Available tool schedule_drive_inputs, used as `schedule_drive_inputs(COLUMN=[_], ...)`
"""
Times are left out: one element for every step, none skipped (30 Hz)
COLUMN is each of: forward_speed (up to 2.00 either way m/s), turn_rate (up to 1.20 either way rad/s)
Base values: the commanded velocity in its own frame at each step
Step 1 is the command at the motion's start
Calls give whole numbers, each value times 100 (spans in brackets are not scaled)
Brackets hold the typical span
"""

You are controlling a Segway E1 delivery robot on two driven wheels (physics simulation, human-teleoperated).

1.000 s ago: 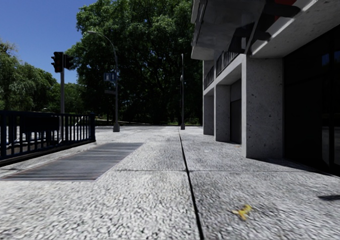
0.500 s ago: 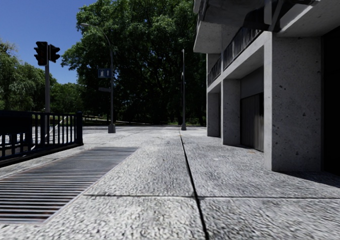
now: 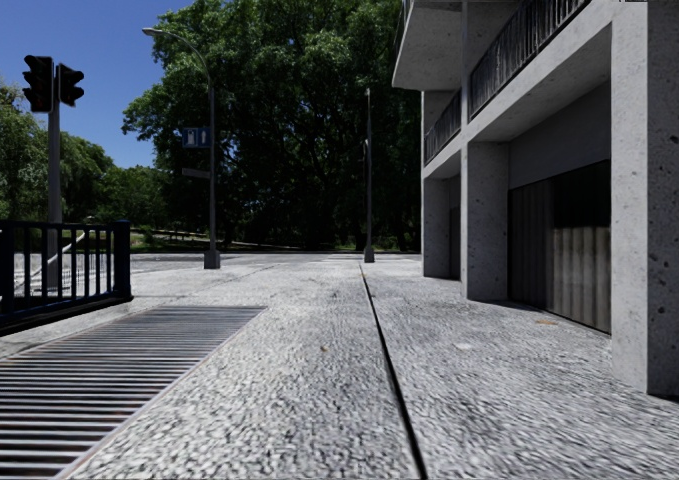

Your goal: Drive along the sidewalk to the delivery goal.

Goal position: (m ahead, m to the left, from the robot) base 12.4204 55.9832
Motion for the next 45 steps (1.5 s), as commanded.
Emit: schedule_drive_inputs(forward_speed=[200, 200, 200, 200, 200, 200, 200, 200, 200, 200, 200, 200, 200, 200, 200, 200, 200, 200, 200, 200, 200, 200, 200, 200, 200, 200, 200, 200, 200, 200, 200, 200, 200, 200, 200, 200, 200, 200, 200, 200, 200, 200, 200, 200, 200], turn_rate=[20, 24, 25, 25, 25, 25, 25, 25, 25, 25, 25, 25, 26, 27, 27, 27, 27, 27, 27, 27, 27, 29, 33, 34, 34, 34, 34, 34, 34, 34, 34, 34, 34, 34, 34, 34, 34, 34, 34, 34, 34, 34, 34, 34, 34])
